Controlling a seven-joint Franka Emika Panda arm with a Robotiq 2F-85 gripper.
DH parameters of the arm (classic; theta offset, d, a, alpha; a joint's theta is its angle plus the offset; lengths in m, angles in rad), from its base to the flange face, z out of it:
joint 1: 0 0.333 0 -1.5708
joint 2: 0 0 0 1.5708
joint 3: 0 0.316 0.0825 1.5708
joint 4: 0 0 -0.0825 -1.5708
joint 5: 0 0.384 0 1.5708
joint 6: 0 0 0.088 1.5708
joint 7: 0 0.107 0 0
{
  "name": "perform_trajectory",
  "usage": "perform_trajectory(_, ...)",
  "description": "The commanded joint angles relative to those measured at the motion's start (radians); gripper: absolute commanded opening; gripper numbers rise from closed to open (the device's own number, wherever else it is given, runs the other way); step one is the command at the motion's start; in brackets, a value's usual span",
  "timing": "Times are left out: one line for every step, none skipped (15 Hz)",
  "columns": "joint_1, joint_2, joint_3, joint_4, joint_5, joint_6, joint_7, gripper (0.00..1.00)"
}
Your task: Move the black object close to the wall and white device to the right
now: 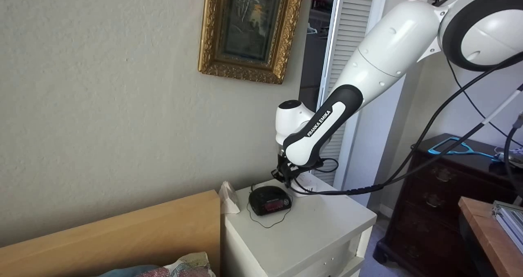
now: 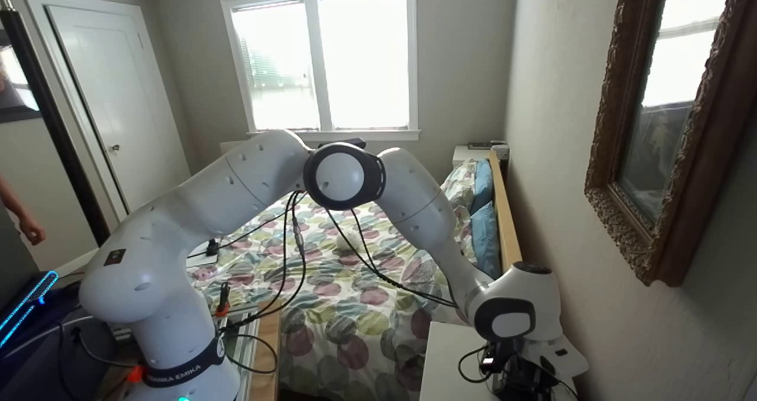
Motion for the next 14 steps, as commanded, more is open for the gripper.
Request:
perform_trajectory(-0.006,0.022,-0.014,0.028,-0.024,-0.032,0.034,0.0)
perform_trajectory(-0.006,0.023,-0.018,0.027,-0.025,-0.035,0.035,0.0)
perform_trajectory(-0.003,0.023,-0.022,0.023,-0.027,-0.036,0.036,0.0)
perform_trajectory(-0.003,0.024,-0.026,0.021,-0.029,-0.037,0.036,0.0)
perform_trajectory(-0.001,0.027,-0.031,0.021,-0.032,-0.042,0.039,0.0)
perform_trajectory(-0.001,0.028,-0.035,0.019,-0.034,-0.044,0.039,0.0)
perform_trajectory(-0.004,0.027,-0.036,0.017,-0.035,-0.048,0.036,0.0)
perform_trajectory(-0.005,0.026,-0.037,0.015,-0.036,-0.049,0.034,0.0)
perform_trajectory(-0.005,0.026,-0.04,0.012,-0.037,-0.049,0.032,0.0)
perform_trajectory(-0.006,0.026,-0.042,0.01,-0.037,-0.049,0.031,0.0)
perform_trajectory(-0.007,0.026,-0.044,0.007,-0.037,-0.051,0.03,0.0)
perform_trajectory(-0.007,0.025,-0.047,0.004,-0.039,-0.053,0.03,0.0)
perform_trajectory(-0.007,0.024,-0.049,0.002,-0.04,-0.053,0.029,0.0)
perform_trajectory(-0.007,0.024,-0.053,0.0,-0.041,-0.054,0.03,0.0)
